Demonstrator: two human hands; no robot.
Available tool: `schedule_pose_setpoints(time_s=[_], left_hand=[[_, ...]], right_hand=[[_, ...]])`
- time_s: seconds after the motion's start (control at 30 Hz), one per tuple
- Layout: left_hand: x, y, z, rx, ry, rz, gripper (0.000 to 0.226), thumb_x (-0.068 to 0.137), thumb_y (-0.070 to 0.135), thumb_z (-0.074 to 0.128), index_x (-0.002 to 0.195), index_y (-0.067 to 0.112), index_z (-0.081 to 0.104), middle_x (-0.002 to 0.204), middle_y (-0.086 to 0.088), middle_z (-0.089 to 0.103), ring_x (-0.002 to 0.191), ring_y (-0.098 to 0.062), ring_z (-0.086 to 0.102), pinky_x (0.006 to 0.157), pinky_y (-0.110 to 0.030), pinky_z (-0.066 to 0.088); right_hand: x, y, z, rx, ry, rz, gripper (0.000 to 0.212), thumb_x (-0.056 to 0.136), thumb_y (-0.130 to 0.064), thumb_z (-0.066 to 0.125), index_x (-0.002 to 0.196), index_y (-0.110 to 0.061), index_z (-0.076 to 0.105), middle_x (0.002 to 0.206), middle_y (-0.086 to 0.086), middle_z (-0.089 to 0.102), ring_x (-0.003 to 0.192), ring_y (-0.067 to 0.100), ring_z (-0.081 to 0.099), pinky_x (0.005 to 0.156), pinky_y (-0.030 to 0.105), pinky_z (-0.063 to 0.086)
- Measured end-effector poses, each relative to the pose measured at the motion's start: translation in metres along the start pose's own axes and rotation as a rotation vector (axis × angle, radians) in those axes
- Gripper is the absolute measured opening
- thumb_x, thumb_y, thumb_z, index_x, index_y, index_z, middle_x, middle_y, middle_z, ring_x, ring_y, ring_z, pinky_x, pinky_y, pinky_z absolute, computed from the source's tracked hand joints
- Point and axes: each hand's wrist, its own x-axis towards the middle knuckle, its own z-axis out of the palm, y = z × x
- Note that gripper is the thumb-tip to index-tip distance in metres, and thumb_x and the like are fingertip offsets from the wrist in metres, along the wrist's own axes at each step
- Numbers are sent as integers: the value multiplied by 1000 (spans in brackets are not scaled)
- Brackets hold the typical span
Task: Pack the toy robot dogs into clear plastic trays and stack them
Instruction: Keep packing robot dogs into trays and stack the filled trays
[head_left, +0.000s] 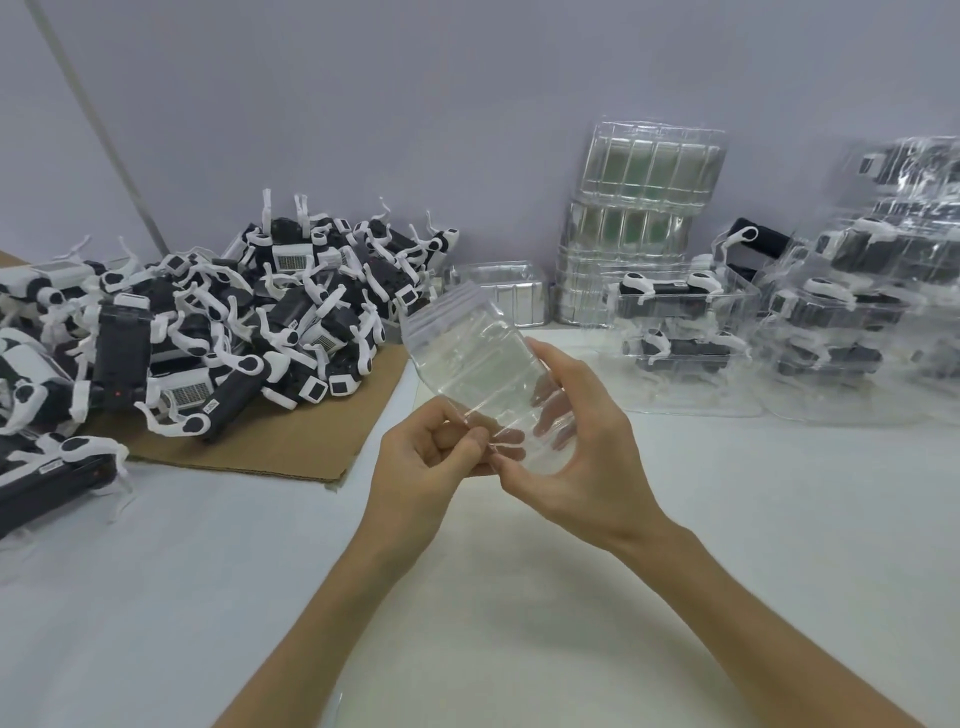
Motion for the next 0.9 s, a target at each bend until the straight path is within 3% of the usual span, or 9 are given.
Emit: schedule_pose_setpoints(time_s=[0.13, 0.27, 0.4, 0.57, 0.73, 0.9], left_hand=[[2, -3, 0, 10, 25, -15, 5, 92, 2, 56, 89, 0, 60, 86, -18, 76, 81, -35, 75, 69, -27, 59], [3, -7, 1, -23, 37, -39, 5, 92, 1, 57, 89, -2, 60, 85, -20, 75, 82, -36, 75, 71, -31, 60], [4, -8, 2, -26, 53, -52, 5, 91, 0, 59, 86, 0, 61, 83, -22, 75, 82, -36, 75, 71, -33, 60], [4, -7, 4, -19, 86, -68, 5, 88, -4, 61, 84, -2, 61, 80, -20, 75, 78, -34, 75, 68, -31, 60], [5, -7, 7, 8, 100, -80, 7, 92, -12, 57, 87, -8, 61, 78, -20, 74, 76, -34, 75, 67, -32, 61], [5, -2, 9, 15, 107, -76, 5, 91, -12, 58, 87, -12, 61, 75, -15, 75, 70, -30, 75, 63, -31, 60]], right_hand=[[1, -1, -1, -105, 0, -53, 90, 65, -35, 77, 148, -24, 42, 101, -11, 50, 79, 12, 56, 66, 7, 41], [4, -1, -4, -187, 31, -59, 86, 66, -35, 75, 146, -26, 45, 100, -14, 48, 75, 10, 55, 61, 7, 39], [6, -2, -6, -204, 53, -55, 82, 65, -35, 74, 143, -25, 50, 98, -15, 47, 73, 10, 53, 60, 10, 40], [8, -4, -7, -185, 79, -39, 82, 63, -36, 76, 141, -20, 55, 96, -15, 47, 72, 8, 51, 62, 24, 51], [9, -6, -9, -210, 97, -14, 80, 62, -41, 74, 138, -22, 59, 96, -15, 50, 72, 2, 50, 61, 17, 44], [10, -7, -9, -191, 118, 5, 76, 62, -41, 74, 134, -22, 62, 96, -12, 54, 72, 3, 52, 61, 27, 51]])
